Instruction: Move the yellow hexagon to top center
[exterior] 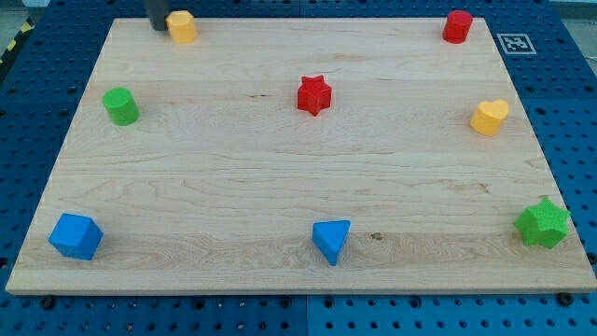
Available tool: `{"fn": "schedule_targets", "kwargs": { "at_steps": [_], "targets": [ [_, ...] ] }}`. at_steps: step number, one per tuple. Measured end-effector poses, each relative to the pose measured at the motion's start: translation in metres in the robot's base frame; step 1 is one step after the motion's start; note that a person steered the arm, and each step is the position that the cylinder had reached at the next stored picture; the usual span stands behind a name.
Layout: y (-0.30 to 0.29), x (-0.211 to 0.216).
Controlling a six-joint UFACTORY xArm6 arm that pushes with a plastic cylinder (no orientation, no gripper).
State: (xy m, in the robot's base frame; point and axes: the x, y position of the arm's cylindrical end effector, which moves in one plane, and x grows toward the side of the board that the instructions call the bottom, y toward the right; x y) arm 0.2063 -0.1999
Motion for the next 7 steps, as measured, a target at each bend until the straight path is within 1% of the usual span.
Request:
{"fn": "schedule_targets", "kwargs": {
  "at_steps": [1,3,5,7],
  "targets": [
    [0.015,0.001],
    [0.014,0.04],
    [0.025,0.028],
    [0.093,0.024]
  ]
}}
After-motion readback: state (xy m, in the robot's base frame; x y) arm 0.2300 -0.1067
